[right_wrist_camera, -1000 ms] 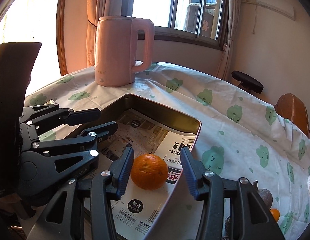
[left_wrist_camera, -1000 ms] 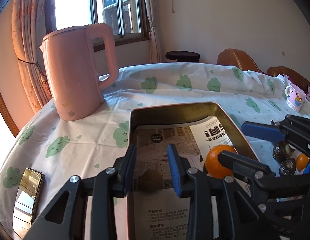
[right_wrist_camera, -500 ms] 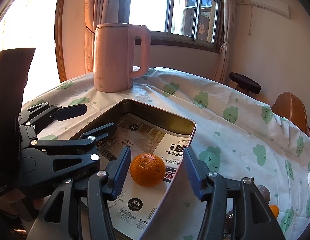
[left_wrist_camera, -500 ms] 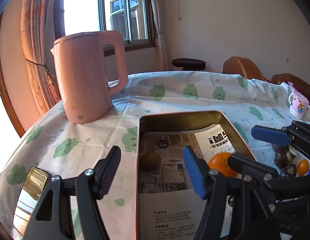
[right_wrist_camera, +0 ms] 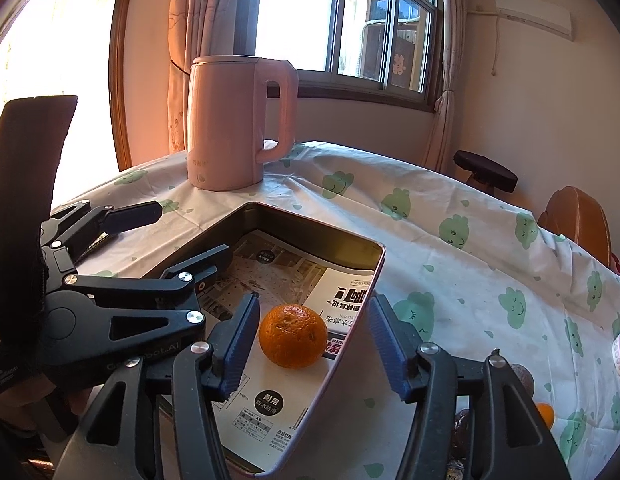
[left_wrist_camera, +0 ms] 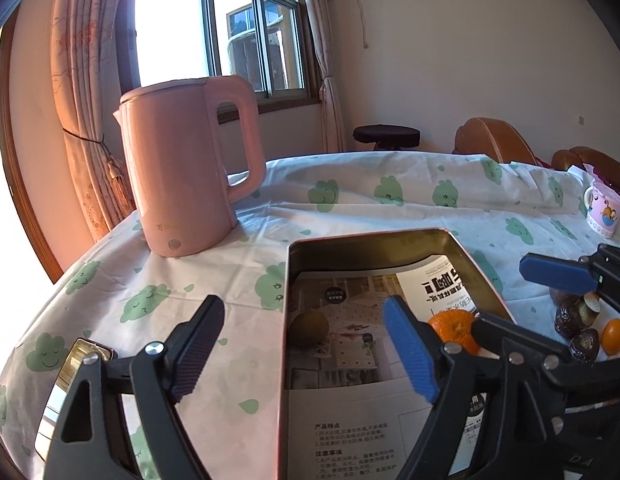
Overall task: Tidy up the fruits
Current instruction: 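Withdraw both tools from the tin toward the remaining items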
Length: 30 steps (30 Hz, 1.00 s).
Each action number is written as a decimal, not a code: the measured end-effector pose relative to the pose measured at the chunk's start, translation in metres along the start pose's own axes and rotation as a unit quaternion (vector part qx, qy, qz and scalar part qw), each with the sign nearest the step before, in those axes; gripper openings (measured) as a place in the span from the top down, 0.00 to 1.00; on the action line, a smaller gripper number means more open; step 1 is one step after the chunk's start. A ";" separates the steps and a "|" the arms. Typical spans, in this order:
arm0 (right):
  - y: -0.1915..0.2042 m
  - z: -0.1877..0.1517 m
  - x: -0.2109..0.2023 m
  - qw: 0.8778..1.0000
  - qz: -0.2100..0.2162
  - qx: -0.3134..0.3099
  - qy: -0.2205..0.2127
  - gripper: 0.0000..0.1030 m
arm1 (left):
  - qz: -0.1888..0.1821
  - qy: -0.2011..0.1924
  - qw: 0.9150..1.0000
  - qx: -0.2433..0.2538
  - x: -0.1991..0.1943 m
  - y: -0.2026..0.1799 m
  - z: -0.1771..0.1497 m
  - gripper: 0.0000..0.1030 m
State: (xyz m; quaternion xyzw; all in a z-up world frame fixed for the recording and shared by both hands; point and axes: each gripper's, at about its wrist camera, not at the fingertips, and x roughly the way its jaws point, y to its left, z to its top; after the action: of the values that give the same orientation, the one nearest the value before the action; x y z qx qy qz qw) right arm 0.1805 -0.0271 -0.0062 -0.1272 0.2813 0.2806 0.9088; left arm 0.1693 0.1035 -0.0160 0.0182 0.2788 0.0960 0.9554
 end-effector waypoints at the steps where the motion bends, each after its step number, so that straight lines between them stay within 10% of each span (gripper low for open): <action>1: 0.000 0.000 -0.001 1.000 0.000 0.001 -0.002 0.41 | 0.001 -0.002 1.000 -0.004 -0.001 0.001 0.000 0.10; 16: -0.018 -0.014 -0.038 0.999 -0.020 0.004 -0.030 0.30 | 0.005 -0.050 0.999 -0.003 -0.040 -0.010 -0.013 0.09; 30: -0.090 -0.095 -0.113 0.991 -0.095 0.088 -0.020 0.25 | -0.108 -0.060 0.989 0.076 -0.101 -0.107 -0.032 0.11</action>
State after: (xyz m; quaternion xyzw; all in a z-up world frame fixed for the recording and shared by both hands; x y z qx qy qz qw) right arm 0.1136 -0.1868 -0.0103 -0.0676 0.2730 0.1700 0.9445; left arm 0.0867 -0.0212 0.0011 0.0660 0.2273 -0.0300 0.9711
